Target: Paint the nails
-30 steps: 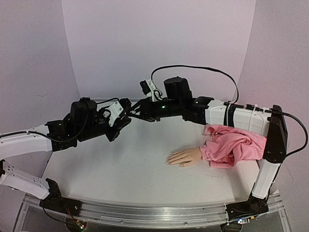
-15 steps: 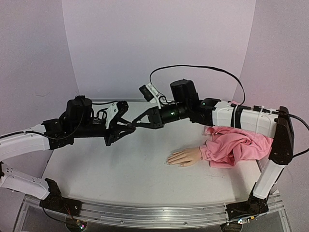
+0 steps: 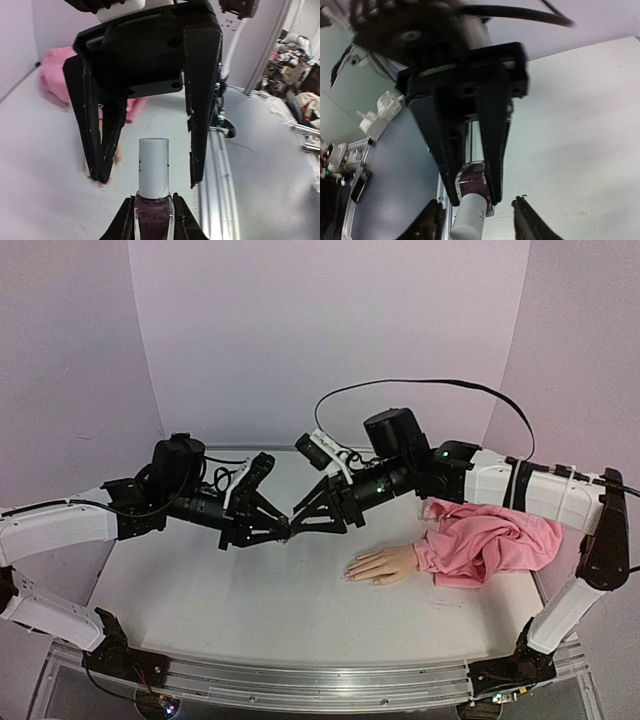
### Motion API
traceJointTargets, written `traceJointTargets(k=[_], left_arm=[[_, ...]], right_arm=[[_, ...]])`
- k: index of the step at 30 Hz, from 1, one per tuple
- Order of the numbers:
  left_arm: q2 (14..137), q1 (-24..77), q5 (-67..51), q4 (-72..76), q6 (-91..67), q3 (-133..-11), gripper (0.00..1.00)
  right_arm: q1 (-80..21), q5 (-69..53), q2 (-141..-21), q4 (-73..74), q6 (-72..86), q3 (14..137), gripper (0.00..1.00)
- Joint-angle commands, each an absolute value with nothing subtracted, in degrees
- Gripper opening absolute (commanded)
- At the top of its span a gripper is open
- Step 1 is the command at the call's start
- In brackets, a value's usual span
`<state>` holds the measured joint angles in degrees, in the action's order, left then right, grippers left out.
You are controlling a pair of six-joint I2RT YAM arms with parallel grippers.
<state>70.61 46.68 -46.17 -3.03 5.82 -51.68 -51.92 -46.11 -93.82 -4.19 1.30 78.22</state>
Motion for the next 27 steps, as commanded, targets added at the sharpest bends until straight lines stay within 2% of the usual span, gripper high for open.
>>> traceJointTargets(k=[1, 4, 8, 14, 20, 23, 27], left_arm=[[65.2, 48.6, -22.4, 1.8, 14.7, -51.0, 0.0], [63.9, 50.9, -8.8, 1.9, 18.8, -49.7, 0.0], [63.4, 53.0, -1.1, 1.9, 21.7, -49.4, 0.0], [63.0, 54.1, 5.3, 2.4, 22.1, -49.3, 0.0], [62.9, 54.2, 5.9, 3.0, 22.3, -49.0, 0.0], [62.4, 54.2, 6.6, 3.3, 22.2, -48.7, 0.0], [62.0, 54.2, 5.7, 3.6, 21.9, -48.7, 0.0]], right_arm=[[-51.8, -26.4, -89.1, -7.3, 11.2, 78.7, 0.68], [-51.8, -21.7, -89.6, -12.2, 19.8, 78.5, 0.78], [-52.1, -23.5, -93.4, -17.6, 29.8, 80.9, 0.77], [-53.7, -24.4, -98.1, -18.1, 33.6, 86.3, 0.64], [-54.1, -23.3, -99.4, -20.8, 35.9, 85.1, 0.49], [-54.1, -23.5, -100.0, -21.3, 36.2, 85.3, 0.47], [-54.1, -25.6, -100.6, -21.5, 35.6, 86.1, 0.34]])
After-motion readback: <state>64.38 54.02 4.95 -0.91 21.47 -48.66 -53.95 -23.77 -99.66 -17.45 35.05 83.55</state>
